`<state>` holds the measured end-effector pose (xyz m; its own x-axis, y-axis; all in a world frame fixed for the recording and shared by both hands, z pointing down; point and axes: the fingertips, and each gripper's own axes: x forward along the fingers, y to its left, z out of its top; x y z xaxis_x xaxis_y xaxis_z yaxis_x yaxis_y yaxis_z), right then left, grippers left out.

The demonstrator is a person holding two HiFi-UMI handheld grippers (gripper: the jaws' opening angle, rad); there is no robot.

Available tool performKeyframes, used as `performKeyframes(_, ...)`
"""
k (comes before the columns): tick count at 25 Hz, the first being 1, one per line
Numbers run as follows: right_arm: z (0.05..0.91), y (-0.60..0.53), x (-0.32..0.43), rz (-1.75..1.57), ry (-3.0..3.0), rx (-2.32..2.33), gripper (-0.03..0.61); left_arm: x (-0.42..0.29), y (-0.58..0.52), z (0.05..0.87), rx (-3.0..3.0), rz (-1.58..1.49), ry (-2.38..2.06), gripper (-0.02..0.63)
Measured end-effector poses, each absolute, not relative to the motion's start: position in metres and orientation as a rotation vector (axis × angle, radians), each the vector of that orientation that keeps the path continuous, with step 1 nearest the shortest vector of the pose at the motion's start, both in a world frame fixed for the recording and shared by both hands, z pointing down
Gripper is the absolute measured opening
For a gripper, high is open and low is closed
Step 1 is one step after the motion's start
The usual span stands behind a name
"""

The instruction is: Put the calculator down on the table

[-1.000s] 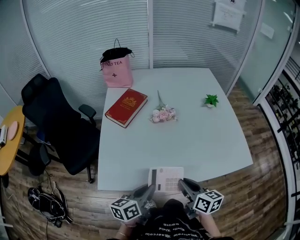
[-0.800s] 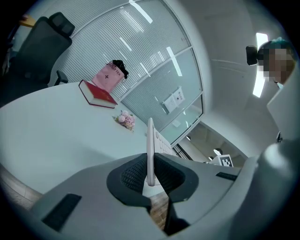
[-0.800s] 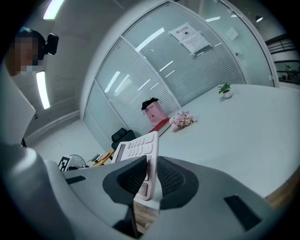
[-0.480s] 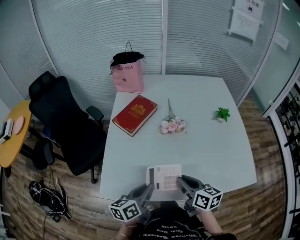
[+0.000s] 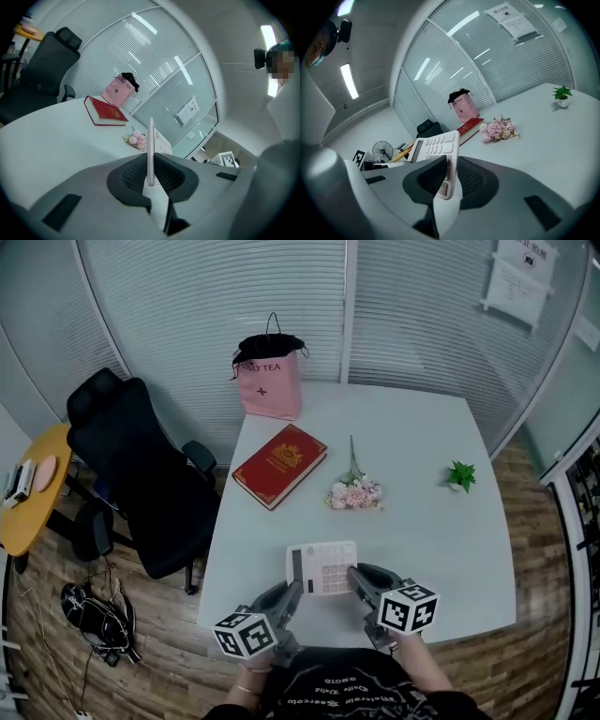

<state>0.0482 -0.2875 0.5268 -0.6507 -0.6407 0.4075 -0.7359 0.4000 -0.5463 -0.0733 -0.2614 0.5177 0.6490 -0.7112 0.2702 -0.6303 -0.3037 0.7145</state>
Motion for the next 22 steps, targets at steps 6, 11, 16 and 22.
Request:
performKeyframes(6, 0.533, -0.329, 0.039, 1.094, -2.522, 1.155, 0.078, -0.081, -0.294, 0.524, 1.988, -0.135, -1.093, 0.055)
performKeyframes(11, 0.546, -0.362, 0.034, 1.136, -2.490, 1.107, 0.078, -0.085, -0.321, 0.535, 1.954, -0.130, -1.153, 0.055)
performKeyframes(16, 0.564, -0.389, 0.029, 1.198, -2.432, 1.070, 0.078, -0.089, -0.344, 0.551, 1.877, -0.115, -1.164, 0.055)
performKeyframes(22, 0.595, -0.412, 0.025, 1.306, -2.364, 1.052, 0.077, -0.092, -0.364, 0.583, 1.774, -0.103, -1.149, 0.055)
